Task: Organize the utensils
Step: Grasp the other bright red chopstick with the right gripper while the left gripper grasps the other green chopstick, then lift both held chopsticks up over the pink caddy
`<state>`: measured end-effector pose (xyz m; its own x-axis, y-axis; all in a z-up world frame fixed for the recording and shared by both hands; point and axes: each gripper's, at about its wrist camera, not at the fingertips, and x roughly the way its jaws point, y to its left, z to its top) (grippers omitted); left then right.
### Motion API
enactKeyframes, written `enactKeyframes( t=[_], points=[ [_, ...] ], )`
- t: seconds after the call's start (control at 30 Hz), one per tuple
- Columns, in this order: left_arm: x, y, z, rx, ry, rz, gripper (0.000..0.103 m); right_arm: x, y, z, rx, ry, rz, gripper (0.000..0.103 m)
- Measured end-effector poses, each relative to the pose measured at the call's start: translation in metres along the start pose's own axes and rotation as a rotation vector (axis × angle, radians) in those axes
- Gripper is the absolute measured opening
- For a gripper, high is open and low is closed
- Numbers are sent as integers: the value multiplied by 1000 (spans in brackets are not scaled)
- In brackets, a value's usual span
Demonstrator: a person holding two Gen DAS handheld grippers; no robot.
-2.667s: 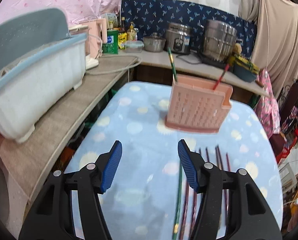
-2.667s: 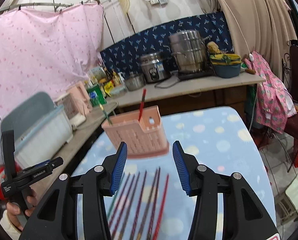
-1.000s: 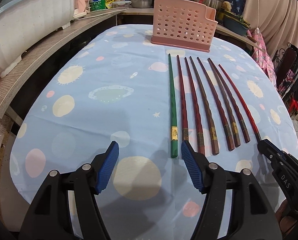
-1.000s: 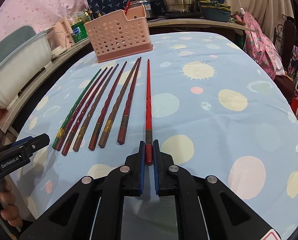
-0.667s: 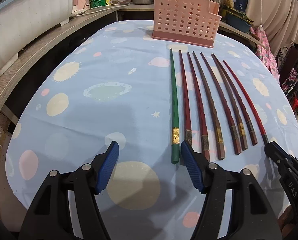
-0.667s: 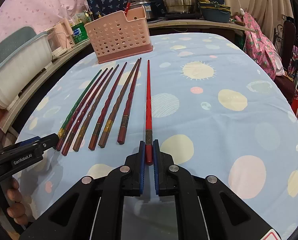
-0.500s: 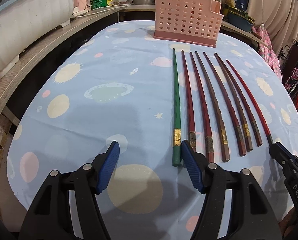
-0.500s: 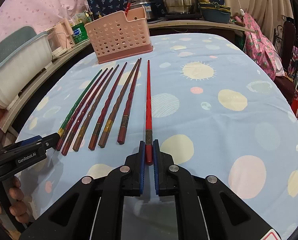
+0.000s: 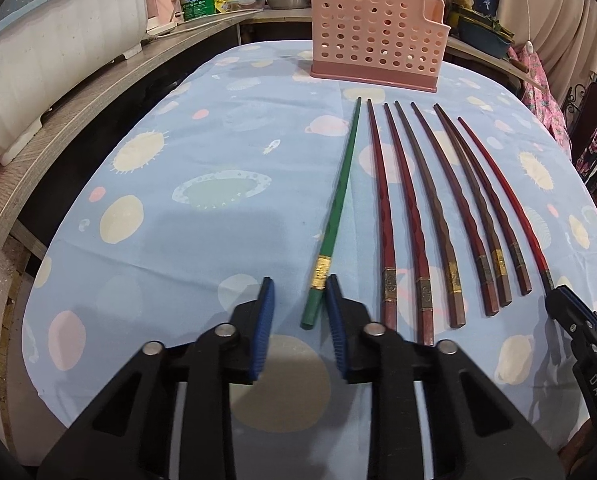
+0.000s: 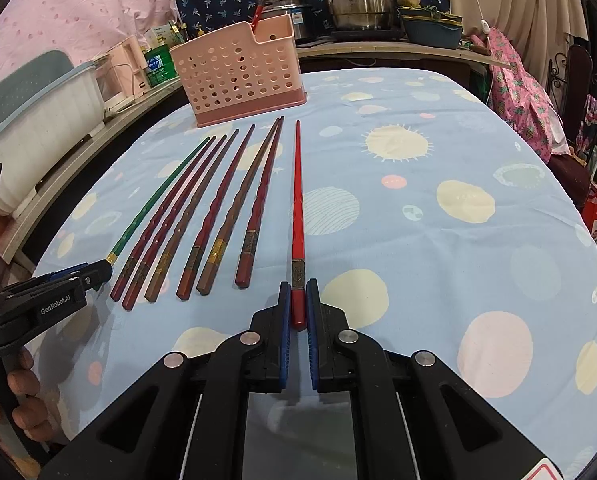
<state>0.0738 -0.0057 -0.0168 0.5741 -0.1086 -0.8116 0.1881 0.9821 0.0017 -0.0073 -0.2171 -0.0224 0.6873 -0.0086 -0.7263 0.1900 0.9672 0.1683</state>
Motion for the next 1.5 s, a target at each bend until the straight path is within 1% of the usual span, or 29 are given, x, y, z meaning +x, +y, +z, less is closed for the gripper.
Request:
enactKeyframes(
  t=[0.07, 0.2, 0.33, 0.5, 0.6, 0.73, 0.87, 1.07, 1.23, 1.5],
  points=[
    [0, 1, 1, -2, 7, -4, 12, 0, 0, 0, 2, 2, 2, 7],
    [1, 6, 3, -12, 23, -19, 9, -3, -1, 2, 12, 8, 6, 7],
    [-4, 14, 5, -33, 20, -24, 7, -12, -3, 8, 20, -9, 8, 7],
    [-19, 27, 9, -65, 3, -37, 7, -32, -5, 21, 29, -59, 16, 7],
    [-32, 35, 14, -84, -22, -46, 7, -47, -6, 34, 34, -101, 21, 7],
    [-52, 43, 26, -104, -61, -65, 7, -71, -9, 59, 40, -177, 25, 7],
    [-71, 49, 41, -115, -100, -83, 7, -94, -15, 84, 48, -257, 21, 7],
    [-101, 57, 73, -128, -191, -117, 7, -118, -24, 120, 69, -346, 23, 7],
    [-116, 62, 105, -135, -248, -133, 7, -125, -28, 142, 80, -375, 33, 7],
    [-122, 60, 149, -120, -284, -141, 7, -126, -31, 179, 93, -403, 68, 7]
  ],
)
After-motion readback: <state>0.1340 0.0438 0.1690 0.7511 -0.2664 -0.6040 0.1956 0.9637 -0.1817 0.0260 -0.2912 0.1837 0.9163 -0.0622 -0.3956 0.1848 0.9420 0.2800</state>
